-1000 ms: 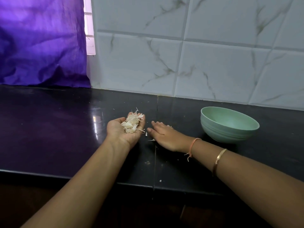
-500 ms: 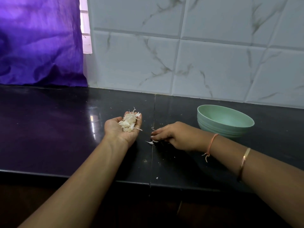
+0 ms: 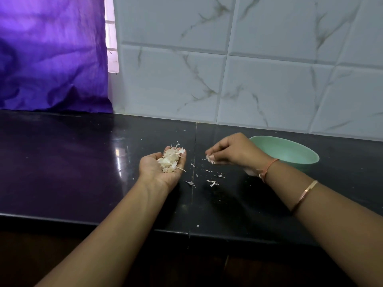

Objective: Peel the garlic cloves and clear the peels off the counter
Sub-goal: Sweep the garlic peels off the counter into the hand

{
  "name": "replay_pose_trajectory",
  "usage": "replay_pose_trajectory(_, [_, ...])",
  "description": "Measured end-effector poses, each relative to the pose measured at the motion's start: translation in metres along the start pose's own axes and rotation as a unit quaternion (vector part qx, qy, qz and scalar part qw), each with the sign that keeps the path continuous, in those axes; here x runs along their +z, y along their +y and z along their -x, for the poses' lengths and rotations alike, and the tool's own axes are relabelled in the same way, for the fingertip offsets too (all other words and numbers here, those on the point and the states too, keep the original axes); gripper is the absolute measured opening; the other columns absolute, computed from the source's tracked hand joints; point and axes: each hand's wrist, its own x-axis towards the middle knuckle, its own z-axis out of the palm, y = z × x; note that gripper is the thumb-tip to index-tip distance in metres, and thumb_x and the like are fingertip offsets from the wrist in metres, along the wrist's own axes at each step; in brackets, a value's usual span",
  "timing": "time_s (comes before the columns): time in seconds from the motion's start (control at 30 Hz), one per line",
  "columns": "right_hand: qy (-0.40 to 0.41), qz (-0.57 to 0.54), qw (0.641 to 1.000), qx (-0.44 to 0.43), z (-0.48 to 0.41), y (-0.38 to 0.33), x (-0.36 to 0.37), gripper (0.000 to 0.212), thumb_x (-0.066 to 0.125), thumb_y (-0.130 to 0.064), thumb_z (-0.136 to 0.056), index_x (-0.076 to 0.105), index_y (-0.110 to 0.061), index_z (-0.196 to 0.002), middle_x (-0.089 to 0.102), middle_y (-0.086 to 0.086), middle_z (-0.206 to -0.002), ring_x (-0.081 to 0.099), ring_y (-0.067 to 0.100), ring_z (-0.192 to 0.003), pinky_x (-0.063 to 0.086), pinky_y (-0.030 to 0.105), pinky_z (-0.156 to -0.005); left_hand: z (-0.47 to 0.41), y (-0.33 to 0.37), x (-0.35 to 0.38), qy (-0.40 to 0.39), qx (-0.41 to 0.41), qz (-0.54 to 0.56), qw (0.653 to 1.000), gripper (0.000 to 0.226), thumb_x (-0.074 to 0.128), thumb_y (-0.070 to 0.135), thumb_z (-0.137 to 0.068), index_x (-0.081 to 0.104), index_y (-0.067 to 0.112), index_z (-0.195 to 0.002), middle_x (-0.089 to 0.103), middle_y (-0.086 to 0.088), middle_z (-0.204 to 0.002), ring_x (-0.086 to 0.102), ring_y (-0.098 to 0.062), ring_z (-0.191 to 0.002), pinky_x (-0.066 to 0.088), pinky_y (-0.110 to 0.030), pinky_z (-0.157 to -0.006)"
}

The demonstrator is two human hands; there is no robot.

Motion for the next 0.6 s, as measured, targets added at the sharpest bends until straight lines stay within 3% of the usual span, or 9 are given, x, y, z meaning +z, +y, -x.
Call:
replay_pose_trajectory(0.07, [-0.032, -0.088, 0.996, 0.007, -0.001, -0.017, 0.009, 0.013, 0.059, 0.017, -0.079, 0.062, 0.013, -0.091, 0.067, 0.005, -0.062, 0.065, 0.008, -0.055, 0.056, 0.017, -0.062, -0.001, -0.002, 0.000, -0.001, -0.001, -0.002, 1.000, 0.030, 0.028, 0.009, -0.095, 0.055, -0.002, -0.086, 0.058, -0.015, -0.087, 0.057, -0.028, -0.078, 0.047, -0.037, -0.088])
replay_pose_trajectory(0.17, [-0.059, -0.106, 0.993, -0.008, -0.002, -0.043, 0.028, 0.008, 0.057, 0.013, -0.083, 0.061, 0.012, -0.089, 0.065, 0.010, -0.071, 0.064, 0.013, -0.062, 0.056, 0.019, -0.067, -0.004, -0.003, 0.000, -0.009, -0.004, -0.002, 1.000, 0.031, 0.028, 0.008, -0.093, 0.057, -0.002, -0.090, 0.059, -0.015, -0.089, 0.057, -0.027, -0.078, 0.049, -0.036, -0.083])
replay_pose_trajectory(0.27, [-0.019, 0.023, 0.999, -0.043, -0.005, -0.056, 0.048, 0.010, 0.059, 0.004, -0.085, 0.068, 0.005, -0.089, 0.066, 0.011, -0.076, 0.063, 0.018, -0.067, 0.056, 0.024, -0.072, -0.007, -0.003, -0.002, -0.033, -0.014, 0.020, 0.999, 0.035, 0.028, 0.007, -0.091, 0.058, -0.004, -0.104, 0.062, -0.016, -0.095, 0.060, -0.027, -0.080, 0.052, -0.036, -0.077])
replay_pose_trajectory(0.37, [0.014, 0.120, 0.990, -0.074, -0.004, -0.056, 0.069, 0.017, 0.056, -0.004, -0.082, 0.072, -0.005, -0.085, 0.070, 0.006, -0.080, 0.065, 0.021, -0.084, 0.052, 0.037, -0.084, -0.008, -0.002, -0.003, -0.043, -0.028, 0.030, 0.998, 0.030, 0.030, 0.007, -0.087, 0.058, -0.003, -0.093, 0.061, -0.013, -0.088, 0.060, -0.023, -0.075, 0.057, -0.035, -0.059])
replay_pose_trajectory(0.4, [0.028, 0.108, 0.991, -0.073, -0.002, -0.055, 0.075, 0.017, 0.055, -0.005, -0.082, 0.072, -0.006, -0.083, 0.068, 0.001, -0.077, 0.064, 0.021, -0.087, 0.052, 0.037, -0.085, -0.008, -0.002, -0.003, -0.043, -0.028, 0.027, 0.998, 0.030, 0.031, 0.007, -0.085, 0.057, -0.002, -0.095, 0.061, -0.012, -0.092, 0.060, -0.023, -0.076, 0.056, -0.040, -0.061])
replay_pose_trajectory(0.5, [0.080, -0.002, 0.996, -0.048, -0.003, -0.045, 0.091, 0.022, 0.049, -0.006, -0.084, 0.067, -0.013, -0.074, 0.062, -0.004, -0.072, 0.064, 0.023, -0.087, 0.052, 0.039, -0.086, -0.011, -0.001, -0.004, -0.039, -0.016, 0.009, 0.999, 0.032, 0.031, 0.011, -0.087, 0.056, 0.004, -0.106, 0.058, -0.010, -0.109, 0.059, -0.024, -0.085, 0.051, -0.034, -0.079])
replay_pose_trajectory(0.6, [0.120, -0.149, 0.981, -0.011, -0.005, -0.039, 0.106, 0.021, 0.049, -0.007, -0.084, 0.065, -0.015, -0.073, 0.061, 0.001, -0.068, 0.060, 0.020, -0.076, 0.050, 0.038, -0.082, -0.005, -0.002, -0.003, -0.051, 0.010, 0.010, 0.999, 0.033, 0.029, 0.017, -0.092, 0.058, 0.007, -0.106, 0.061, -0.010, -0.106, 0.060, -0.024, -0.086, 0.047, -0.035, -0.083])
